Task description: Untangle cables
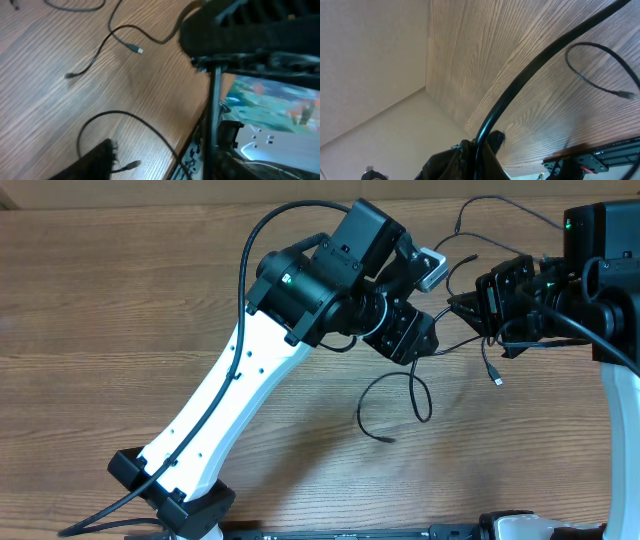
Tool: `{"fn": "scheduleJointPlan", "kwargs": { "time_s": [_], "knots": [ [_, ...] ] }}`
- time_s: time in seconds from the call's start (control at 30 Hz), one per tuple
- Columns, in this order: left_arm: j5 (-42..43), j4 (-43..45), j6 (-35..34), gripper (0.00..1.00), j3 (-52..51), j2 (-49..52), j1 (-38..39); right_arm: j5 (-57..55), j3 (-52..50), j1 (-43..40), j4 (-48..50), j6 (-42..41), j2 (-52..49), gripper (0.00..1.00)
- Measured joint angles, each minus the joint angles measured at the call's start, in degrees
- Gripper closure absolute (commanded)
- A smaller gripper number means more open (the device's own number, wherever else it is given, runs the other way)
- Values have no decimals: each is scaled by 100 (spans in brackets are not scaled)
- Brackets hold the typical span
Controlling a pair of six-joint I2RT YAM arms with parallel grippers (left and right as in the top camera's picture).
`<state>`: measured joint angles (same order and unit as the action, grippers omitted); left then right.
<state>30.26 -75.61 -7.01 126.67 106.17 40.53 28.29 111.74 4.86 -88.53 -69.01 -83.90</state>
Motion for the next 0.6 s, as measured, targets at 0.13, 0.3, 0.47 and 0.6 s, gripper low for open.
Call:
{"fn": "scheduleJointPlan", "kwargs": {
  "time_s": [0.13, 0.3, 0.47, 0.6],
  "knots": [
    [184, 66, 15, 83, 0, 0, 0, 2, 0, 0, 4, -4, 0, 96],
    [306, 76, 13, 96, 0, 0, 0, -129, 0, 4, 39, 61, -2, 96],
    [323, 125, 9, 96, 0, 0, 2, -374, 0, 22, 26, 315, -2, 87],
    [57, 59, -199, 96, 0, 0, 11, -632, 0, 9, 61, 879, -2, 43]
  ]
}}
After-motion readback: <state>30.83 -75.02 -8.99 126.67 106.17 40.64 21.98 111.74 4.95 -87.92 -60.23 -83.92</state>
